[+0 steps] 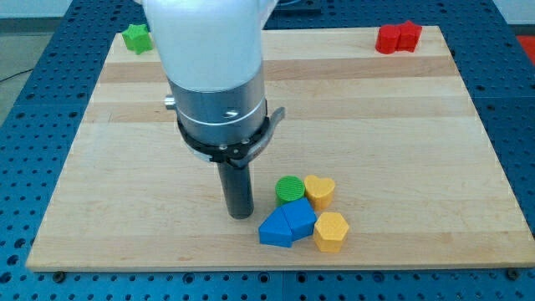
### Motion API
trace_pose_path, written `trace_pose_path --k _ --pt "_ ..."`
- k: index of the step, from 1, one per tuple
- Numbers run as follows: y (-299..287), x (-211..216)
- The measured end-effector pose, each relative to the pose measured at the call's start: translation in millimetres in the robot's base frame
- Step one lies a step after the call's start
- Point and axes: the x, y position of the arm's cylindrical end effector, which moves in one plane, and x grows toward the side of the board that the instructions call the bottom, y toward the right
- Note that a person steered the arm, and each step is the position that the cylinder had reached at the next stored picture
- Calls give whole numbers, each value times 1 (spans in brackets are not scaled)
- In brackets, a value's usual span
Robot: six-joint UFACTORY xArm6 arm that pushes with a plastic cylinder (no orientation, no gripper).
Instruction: Separate the green circle from the group of the blocks
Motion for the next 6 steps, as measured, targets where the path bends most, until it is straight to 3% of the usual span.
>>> trace_pose_path --k 3,5,6 --pt "57 -11" --pt "88 -74" --pt "114 -81"
